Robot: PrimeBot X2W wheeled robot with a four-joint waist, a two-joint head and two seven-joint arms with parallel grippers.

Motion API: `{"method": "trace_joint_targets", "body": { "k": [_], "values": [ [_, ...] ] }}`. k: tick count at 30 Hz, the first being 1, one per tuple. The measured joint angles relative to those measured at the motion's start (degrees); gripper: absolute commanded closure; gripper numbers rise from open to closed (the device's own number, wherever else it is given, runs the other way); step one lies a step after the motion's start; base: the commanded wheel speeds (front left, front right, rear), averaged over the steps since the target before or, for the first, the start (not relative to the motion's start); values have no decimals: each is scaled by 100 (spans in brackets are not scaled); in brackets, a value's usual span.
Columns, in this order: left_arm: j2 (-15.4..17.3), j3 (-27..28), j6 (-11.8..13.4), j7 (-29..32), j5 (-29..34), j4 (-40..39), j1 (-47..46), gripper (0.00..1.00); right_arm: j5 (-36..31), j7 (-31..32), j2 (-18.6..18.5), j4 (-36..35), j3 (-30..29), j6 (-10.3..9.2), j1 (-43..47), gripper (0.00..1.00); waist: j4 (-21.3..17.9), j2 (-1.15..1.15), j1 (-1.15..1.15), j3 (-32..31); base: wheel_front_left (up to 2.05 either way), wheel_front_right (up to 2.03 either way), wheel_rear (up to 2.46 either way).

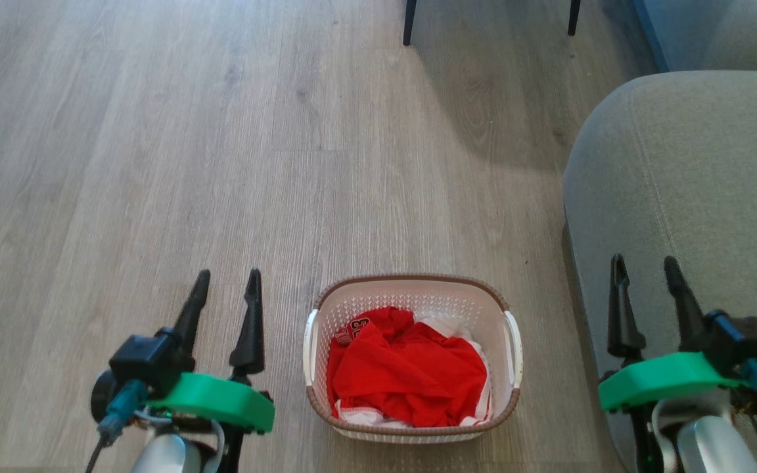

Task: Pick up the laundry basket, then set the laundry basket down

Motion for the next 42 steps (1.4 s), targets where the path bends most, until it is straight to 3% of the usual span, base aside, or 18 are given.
{"method": "trace_joint_targets", "body": {
  "k": [8,42],
  "values": [
    [0,2,0,52,-166,517,369,100,149,22,25,549,16,-1,256,100,-11,0,0,4,0,0,0],
    [40,258,-152,493,-2312,657,204,100,2317,511,19,665,-100,-1,209,100,-143,0,0,-28,0,0,0]
  ]
}}
